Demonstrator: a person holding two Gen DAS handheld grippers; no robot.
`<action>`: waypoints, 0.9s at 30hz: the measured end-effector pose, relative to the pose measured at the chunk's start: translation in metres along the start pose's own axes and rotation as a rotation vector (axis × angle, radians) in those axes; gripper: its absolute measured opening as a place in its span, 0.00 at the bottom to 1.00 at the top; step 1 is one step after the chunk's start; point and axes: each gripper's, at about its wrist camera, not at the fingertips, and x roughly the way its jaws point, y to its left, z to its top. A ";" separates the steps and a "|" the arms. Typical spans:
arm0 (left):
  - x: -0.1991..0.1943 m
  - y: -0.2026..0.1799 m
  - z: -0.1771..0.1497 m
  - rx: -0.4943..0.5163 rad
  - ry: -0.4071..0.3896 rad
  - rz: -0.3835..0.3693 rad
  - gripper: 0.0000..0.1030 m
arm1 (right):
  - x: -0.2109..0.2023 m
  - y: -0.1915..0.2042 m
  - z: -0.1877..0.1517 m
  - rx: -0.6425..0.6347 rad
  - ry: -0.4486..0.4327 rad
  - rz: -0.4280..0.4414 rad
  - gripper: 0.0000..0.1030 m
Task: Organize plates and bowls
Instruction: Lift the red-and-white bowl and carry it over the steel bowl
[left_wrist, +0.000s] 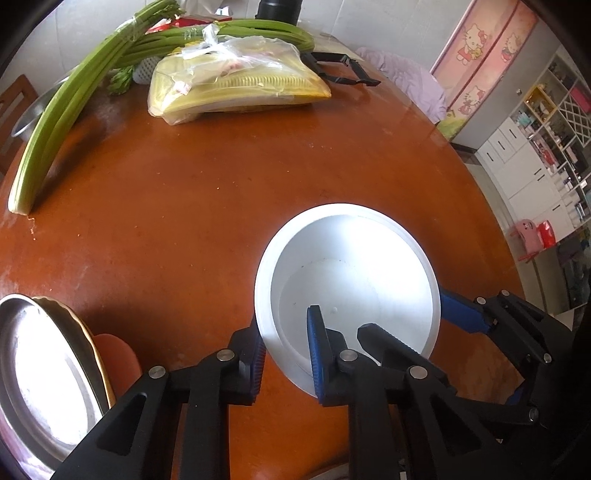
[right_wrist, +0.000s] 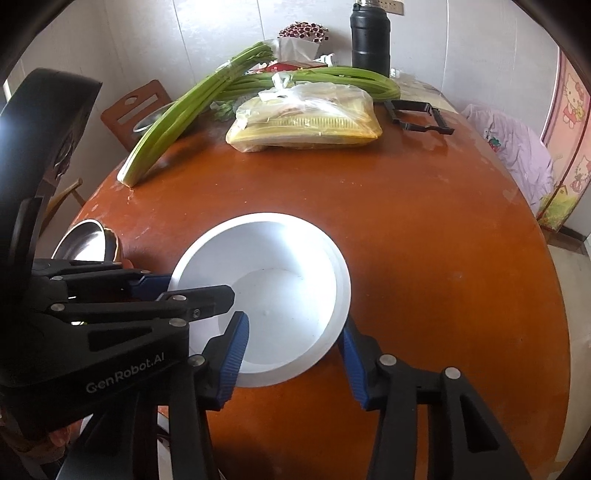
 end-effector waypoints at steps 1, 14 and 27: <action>0.000 0.001 0.000 -0.003 0.001 -0.002 0.20 | 0.000 0.000 0.000 0.002 0.001 0.003 0.47; -0.029 -0.004 -0.006 0.010 -0.057 0.026 0.19 | -0.018 0.006 0.000 -0.001 -0.033 0.020 0.47; -0.077 -0.012 -0.025 0.030 -0.150 0.048 0.19 | -0.059 0.024 -0.005 -0.034 -0.111 0.014 0.47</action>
